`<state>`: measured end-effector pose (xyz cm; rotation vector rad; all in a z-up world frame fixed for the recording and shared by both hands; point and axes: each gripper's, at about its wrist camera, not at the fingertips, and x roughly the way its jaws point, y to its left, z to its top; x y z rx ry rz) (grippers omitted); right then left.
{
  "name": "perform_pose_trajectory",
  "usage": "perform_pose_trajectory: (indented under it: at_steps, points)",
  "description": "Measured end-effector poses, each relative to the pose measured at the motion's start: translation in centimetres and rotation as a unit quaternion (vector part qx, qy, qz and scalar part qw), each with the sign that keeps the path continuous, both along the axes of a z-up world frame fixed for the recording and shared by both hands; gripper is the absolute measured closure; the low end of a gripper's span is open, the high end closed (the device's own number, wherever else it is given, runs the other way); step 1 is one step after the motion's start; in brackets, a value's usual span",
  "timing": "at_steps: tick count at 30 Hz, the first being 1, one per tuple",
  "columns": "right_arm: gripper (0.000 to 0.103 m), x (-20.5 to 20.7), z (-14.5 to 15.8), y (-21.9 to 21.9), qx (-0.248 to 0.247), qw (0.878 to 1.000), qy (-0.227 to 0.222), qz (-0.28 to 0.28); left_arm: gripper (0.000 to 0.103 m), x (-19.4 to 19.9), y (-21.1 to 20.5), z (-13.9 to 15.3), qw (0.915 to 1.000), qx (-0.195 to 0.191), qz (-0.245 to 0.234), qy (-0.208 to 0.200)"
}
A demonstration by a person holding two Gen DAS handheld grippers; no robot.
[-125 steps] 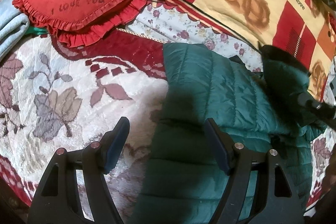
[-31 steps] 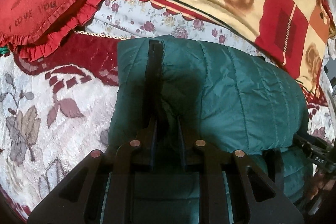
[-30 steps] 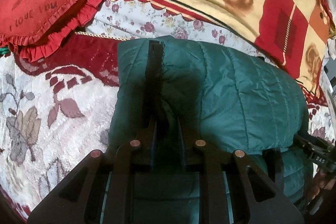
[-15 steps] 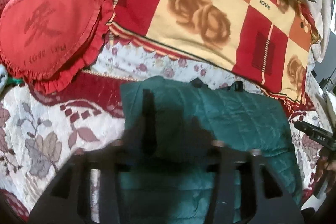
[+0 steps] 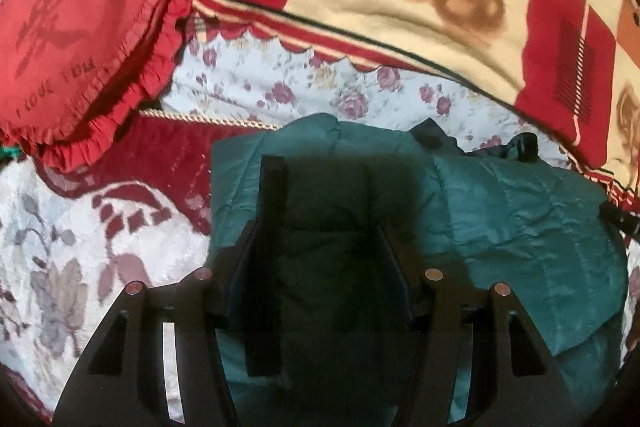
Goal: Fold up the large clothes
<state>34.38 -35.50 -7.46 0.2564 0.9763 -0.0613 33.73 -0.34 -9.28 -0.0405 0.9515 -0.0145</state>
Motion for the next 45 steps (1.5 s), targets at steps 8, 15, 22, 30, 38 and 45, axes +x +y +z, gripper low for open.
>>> perform_pose_trajectory:
  at_steps: [8,15,22,30,38,45]
  points:
    - [0.044,0.6,-3.0,-0.2,-0.005,1.0,0.029,0.001,0.04,0.2,-1.0,-1.4,0.9991,0.033,-0.027,-0.001]
    - [0.044,-2.4,2.1,2.2,-0.021,0.999,-0.018,0.037,0.04,0.2,-0.7,-1.5,0.9994,0.025,-0.022,0.001]
    - [0.039,-3.5,3.8,8.3,0.009,0.992,-0.032,0.123,0.04,0.1,-0.6,-1.5,0.9995,0.023,-0.022,0.002]
    - [0.038,-2.6,-1.0,11.2,-0.028,0.99,0.02,0.138,0.04,0.3,-0.6,-1.7,0.9996,0.011,-0.025,0.001]
    - [0.037,-3.6,1.6,9.3,0.0,0.992,0.014,0.126,0.04,0.3,-0.9,-1.8,0.9996,0.013,-0.025,0.001]
    - [0.034,-5.5,3.3,3.5,-0.029,0.998,0.008,0.054,0.04,0.2,-0.8,-1.9,0.9996,0.013,-0.025,-0.001]
